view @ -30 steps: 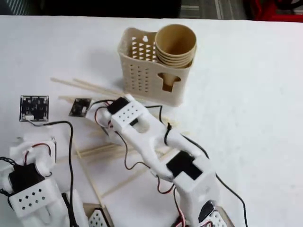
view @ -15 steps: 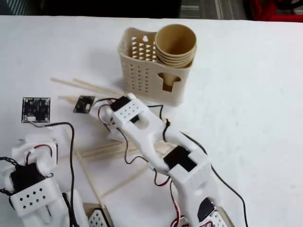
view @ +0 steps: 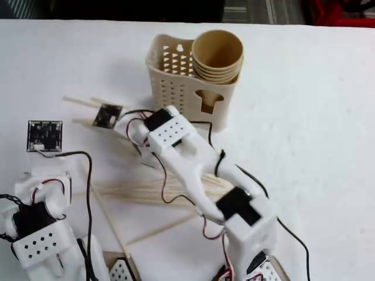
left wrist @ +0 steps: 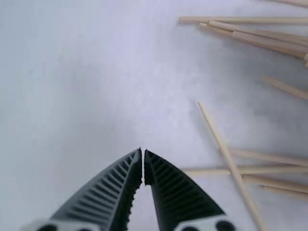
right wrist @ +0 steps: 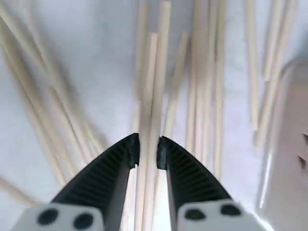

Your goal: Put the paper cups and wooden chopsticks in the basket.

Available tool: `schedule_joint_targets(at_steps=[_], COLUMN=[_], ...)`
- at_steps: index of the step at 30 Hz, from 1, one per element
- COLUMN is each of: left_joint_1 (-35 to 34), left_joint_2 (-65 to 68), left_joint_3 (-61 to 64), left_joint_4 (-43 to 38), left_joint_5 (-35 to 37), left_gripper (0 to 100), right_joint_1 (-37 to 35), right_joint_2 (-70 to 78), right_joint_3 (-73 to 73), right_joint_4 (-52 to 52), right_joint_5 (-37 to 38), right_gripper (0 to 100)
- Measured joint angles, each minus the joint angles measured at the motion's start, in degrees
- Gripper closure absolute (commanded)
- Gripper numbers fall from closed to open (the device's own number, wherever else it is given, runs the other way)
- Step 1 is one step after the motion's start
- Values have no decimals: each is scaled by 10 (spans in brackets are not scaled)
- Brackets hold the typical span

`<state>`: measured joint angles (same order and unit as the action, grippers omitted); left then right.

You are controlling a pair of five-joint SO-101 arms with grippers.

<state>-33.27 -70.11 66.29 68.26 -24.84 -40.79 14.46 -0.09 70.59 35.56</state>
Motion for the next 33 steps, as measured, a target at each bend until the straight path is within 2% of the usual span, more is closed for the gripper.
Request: schedule_joint_targets(at_steps=[7,12,21,25,33], left_joint_1=[0,0,0,1,1], left_joint_2=[0,0,0,0,0], left_joint_3=[0,0,1,24,32], left_joint_4=[0,0,0,-19,-31], left_joint_5=[0,0,0,0,0], left_gripper=[970,970,970,970,970], right_joint_1=[22,38,40,40,52], right_joint_2=[-100,-171,-215,-215,-204], right_joint_3=[0,-31,-220,-287,-299], right_joint_4=[19,21,17,-29,-172], right_joint_5=[-4,-69,-193,-221,-226], right_gripper=[981,981,981,981,981])
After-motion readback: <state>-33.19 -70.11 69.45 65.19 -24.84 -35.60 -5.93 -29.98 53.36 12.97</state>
